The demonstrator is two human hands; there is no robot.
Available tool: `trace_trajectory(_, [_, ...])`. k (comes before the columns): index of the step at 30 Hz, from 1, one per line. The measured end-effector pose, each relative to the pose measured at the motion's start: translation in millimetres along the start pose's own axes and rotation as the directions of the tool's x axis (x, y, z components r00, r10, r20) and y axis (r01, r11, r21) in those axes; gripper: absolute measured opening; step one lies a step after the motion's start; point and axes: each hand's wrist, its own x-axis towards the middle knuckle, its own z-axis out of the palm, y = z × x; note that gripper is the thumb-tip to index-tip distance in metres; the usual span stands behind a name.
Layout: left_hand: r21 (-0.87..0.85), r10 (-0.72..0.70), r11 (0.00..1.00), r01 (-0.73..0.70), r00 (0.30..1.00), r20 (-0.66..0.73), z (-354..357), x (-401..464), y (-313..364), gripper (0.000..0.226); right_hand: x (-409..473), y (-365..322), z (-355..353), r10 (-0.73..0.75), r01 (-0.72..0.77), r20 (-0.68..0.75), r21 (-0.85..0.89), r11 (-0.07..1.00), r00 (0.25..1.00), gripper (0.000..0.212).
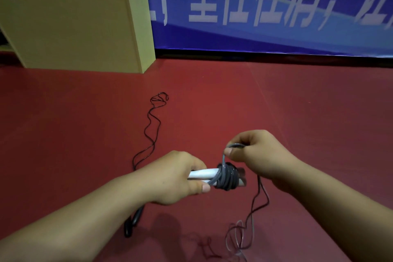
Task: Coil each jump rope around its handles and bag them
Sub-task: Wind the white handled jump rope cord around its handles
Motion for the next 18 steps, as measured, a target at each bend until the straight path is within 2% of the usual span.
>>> trace_trajectory(3, [-0.092, 0.050, 0.995, -0.046, 0.998, 0.037, -3, -3, 5, 0.015, 1, -2, -5, 0.081, -0.092, 0.070, 0.174, 0.980, 0.994, 0.003])
trace_trajectory(5, [-0.207, 0.075, 0.977, -0.059, 0.994, 0.073, -5, -5, 8, 0.013, 2, -2, -9, 0.122, -0.166, 0.149, 0.330, 0.929, 0.981, 0.015])
trace_trajectory(9, [-0.456, 0.116, 0.889, -0.051, 0.987, 0.115, -10, -11, 13, 0.012, 1, -1, -15, 0.106, -0.238, 0.269, 0.526, 0.816, 0.957, 0.014])
trace_trajectory(15, [-0.617, 0.198, 0.782, -0.088, 0.974, 0.112, -14, -14, 12, 0.017, -1, 3, -14, 0.034, -0.218, 0.343, 0.514, 0.829, 0.939, 0.014])
trace_trajectory(18, [-0.652, 0.189, 0.754, -0.078, 0.977, 0.102, -15, -15, 12, 0.018, -6, 11, -9, -0.087, -0.063, 0.376, 0.370, 0.927, 0.922, 0.009])
